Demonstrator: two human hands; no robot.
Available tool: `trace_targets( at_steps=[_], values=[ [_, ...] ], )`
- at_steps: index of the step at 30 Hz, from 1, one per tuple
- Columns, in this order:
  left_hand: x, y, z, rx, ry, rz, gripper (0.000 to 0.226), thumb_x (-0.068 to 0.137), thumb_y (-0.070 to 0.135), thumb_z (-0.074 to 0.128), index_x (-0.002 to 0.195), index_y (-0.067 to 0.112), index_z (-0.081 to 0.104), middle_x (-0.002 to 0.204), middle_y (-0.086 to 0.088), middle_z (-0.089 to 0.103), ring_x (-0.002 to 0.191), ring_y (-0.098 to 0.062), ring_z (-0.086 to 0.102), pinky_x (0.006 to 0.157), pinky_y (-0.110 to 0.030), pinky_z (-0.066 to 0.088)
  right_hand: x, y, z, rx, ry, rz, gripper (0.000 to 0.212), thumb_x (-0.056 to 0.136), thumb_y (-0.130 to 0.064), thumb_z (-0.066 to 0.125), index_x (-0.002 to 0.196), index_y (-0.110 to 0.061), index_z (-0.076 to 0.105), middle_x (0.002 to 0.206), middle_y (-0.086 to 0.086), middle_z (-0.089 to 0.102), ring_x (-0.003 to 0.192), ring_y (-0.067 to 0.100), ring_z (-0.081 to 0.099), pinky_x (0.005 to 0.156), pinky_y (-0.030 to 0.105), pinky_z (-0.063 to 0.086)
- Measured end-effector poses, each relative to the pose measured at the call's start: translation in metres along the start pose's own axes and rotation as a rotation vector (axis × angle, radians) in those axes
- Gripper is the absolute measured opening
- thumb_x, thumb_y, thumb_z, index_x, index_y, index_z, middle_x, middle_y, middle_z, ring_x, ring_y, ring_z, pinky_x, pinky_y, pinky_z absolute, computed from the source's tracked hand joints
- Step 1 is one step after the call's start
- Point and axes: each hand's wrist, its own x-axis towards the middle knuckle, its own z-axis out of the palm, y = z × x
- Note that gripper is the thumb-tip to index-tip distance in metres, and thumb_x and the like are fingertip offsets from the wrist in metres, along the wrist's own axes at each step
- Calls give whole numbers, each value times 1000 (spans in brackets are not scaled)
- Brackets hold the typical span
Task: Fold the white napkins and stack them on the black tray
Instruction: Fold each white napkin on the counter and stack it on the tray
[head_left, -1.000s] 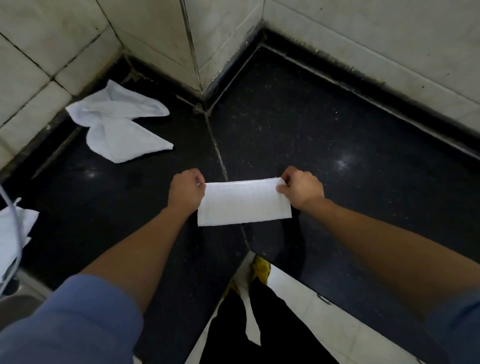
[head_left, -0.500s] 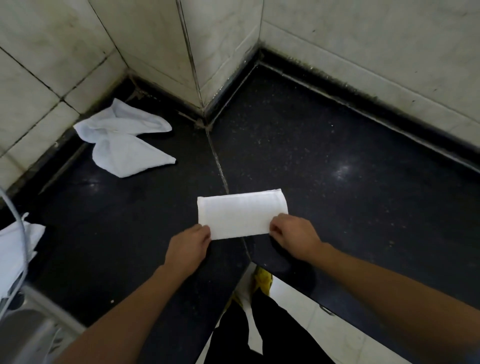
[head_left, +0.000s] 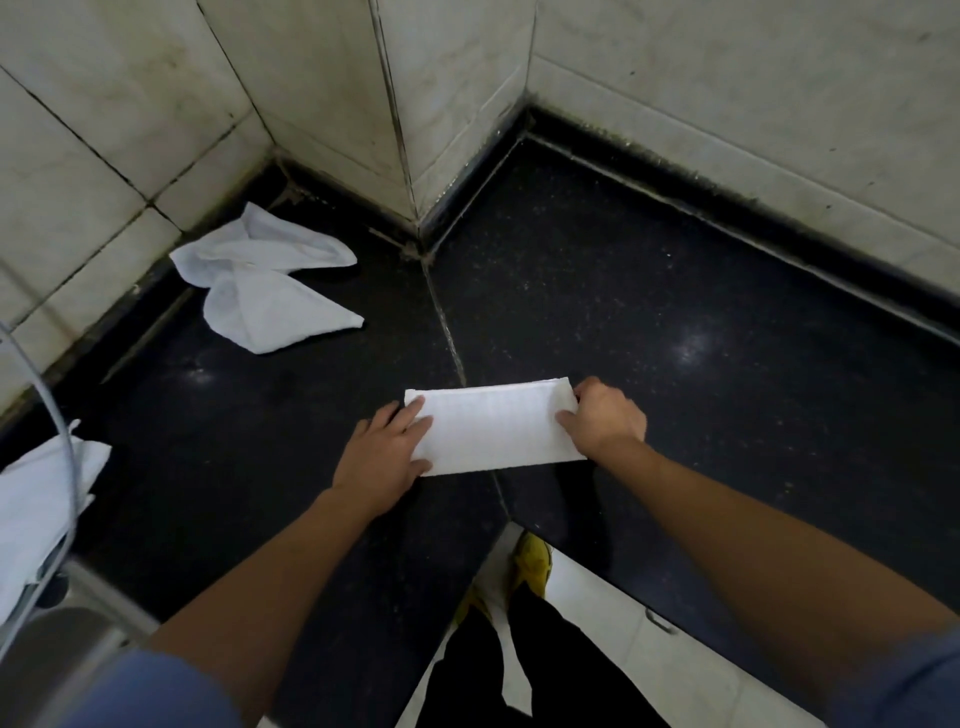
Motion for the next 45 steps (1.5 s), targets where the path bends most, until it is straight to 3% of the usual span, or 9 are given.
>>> trace_targets(
  at_steps=[9,11,16,21,25,30,36,41,45],
  values=[
    [-1,1,0,-18,-5,-11,62,93,39,53,148,25,28,160,5,7,144,-21,12,114,-38,19,6,-3,-20,870,-380,310,21,79,-11,66,99,-5,61,97,13,67,86,28,66,69,37,57],
    [-3,3,0,-60,17,-26,61,93,37,55,147,23,32,159,2,14,143,-23,17,113,-38,21,2,-1,-25,966,-428,298,18,79,-6,64,98,-6,63,100,13,69,88,26,66,78,40,58],
    [-21,-8,0,-192,179,-150,55,92,32,57,142,19,39,145,-3,40,129,-24,38,103,-37,34,-14,-31,-34,999,-386,135,12,82,1,63,88,-9,61,72,6,57,59,13,53,57,26,51],
    [-45,-27,6,-267,212,-283,53,91,31,60,140,18,43,137,-5,48,121,-25,45,100,-37,39,-27,-92,-6,848,-333,-54,21,79,3,68,77,-14,56,70,8,56,56,18,55,50,28,49],
    [-63,-36,14,-322,227,-332,52,91,30,60,139,18,44,133,-4,51,117,-23,47,98,-36,42,-31,-130,30,626,-265,-163,22,76,-10,72,73,-24,55,82,1,63,82,25,67,78,40,57],
    [-82,-47,21,-359,229,-378,48,92,29,59,136,18,46,130,-3,52,115,-21,48,97,-34,43,-28,-152,57,452,-272,-212,15,80,-15,71,93,-20,63,107,4,66,104,23,62,92,33,50],
    [-78,-49,18,-362,274,-349,44,91,27,60,133,16,50,127,-3,53,112,-21,50,92,-34,47,-22,-148,54,456,-394,-282,15,80,-17,75,93,-15,68,97,6,69,95,22,67,83,35,55],
    [-41,-20,-2,-218,313,-79,39,85,16,64,124,12,58,135,-10,50,118,-31,50,90,-41,47,-15,-101,32,-16,192,-677,23,87,-11,61,109,-10,69,109,7,65,102,27,60,81,37,49],
    [-10,1,-14,-46,145,25,48,94,24,53,140,19,39,158,-6,14,142,-27,18,108,-40,28,-17,-65,41,-345,145,-878,43,85,-21,66,126,-10,61,139,13,53,130,30,49,92,46,45]
  ],
)
